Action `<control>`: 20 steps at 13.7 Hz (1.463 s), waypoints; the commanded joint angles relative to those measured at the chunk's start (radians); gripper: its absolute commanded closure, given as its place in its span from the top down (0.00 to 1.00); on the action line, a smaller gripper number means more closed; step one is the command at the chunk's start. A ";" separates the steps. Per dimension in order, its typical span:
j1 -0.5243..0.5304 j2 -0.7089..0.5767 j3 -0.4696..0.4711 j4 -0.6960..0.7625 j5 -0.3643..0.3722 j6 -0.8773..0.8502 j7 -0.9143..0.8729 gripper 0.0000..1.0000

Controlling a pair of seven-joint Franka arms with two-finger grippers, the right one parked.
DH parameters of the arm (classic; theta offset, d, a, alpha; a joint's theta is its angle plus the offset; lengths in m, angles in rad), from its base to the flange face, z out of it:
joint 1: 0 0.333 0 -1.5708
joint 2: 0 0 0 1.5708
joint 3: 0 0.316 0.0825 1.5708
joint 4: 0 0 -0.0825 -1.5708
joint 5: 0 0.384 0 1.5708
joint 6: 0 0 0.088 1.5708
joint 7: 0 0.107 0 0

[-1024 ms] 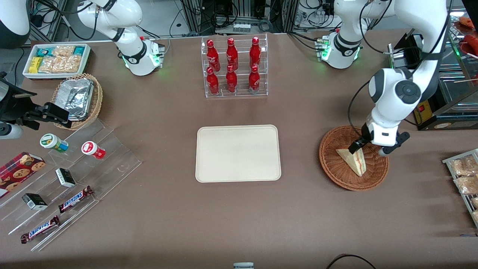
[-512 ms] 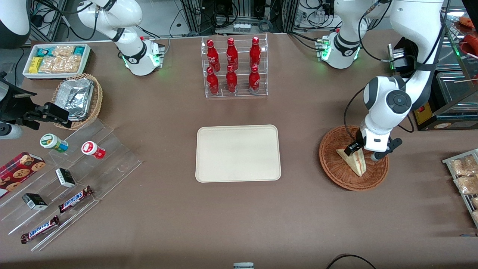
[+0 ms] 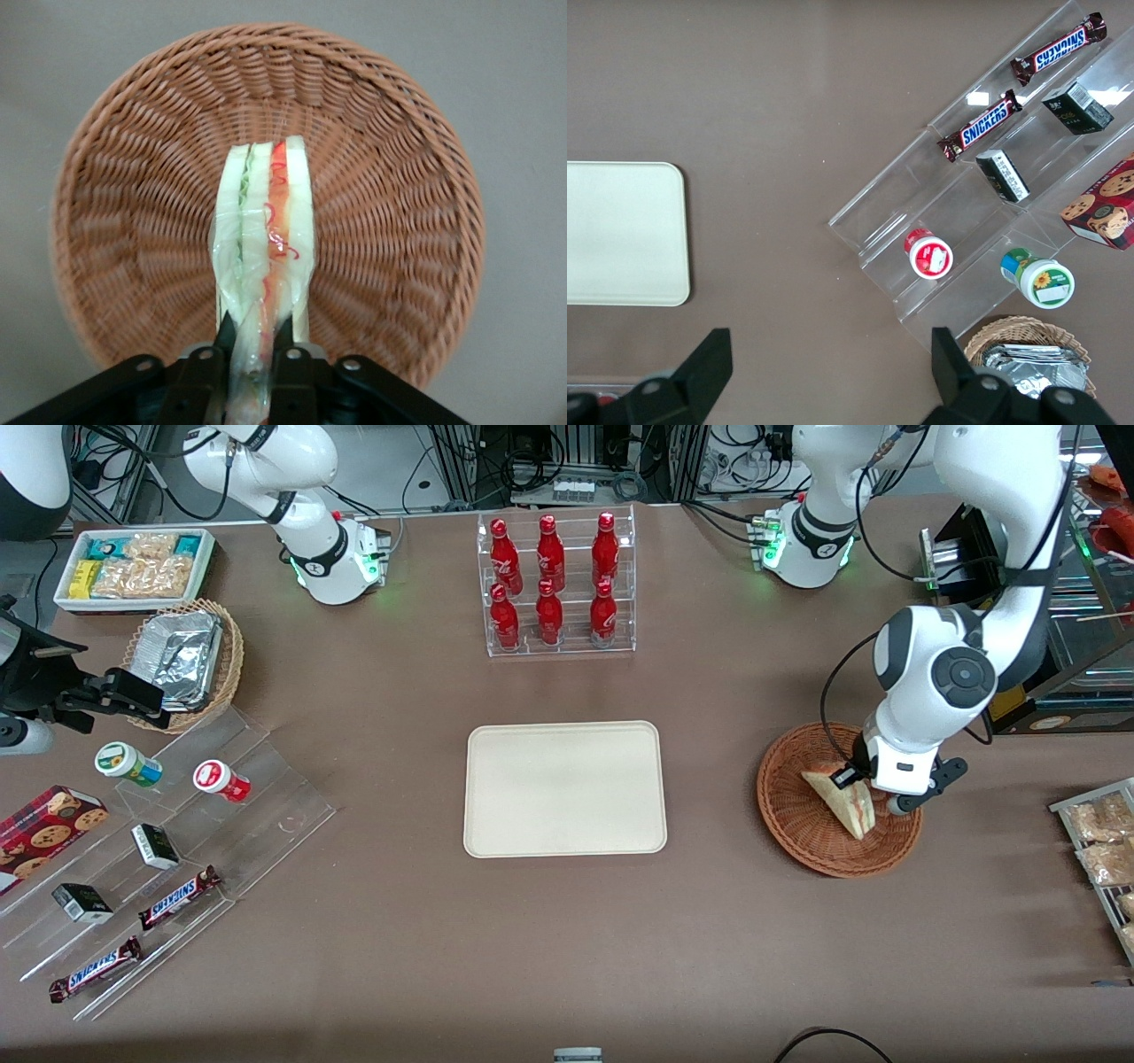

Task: Place sandwich from basket to tray
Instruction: 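Carry the sandwich with the left gripper over the cream tray, then lower the sandwich onto the tray and open the left gripper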

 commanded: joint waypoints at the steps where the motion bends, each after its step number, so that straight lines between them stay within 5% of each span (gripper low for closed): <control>1: -0.079 -0.056 -0.025 0.153 0.015 -0.279 -0.021 0.00; 5: -0.257 0.025 -0.056 0.316 0.004 -0.372 -0.030 0.00; 11: -0.520 0.428 -0.056 0.731 0.000 -0.326 -0.154 0.00; 20: -0.667 0.617 -0.049 0.787 0.014 -0.028 -0.240 0.00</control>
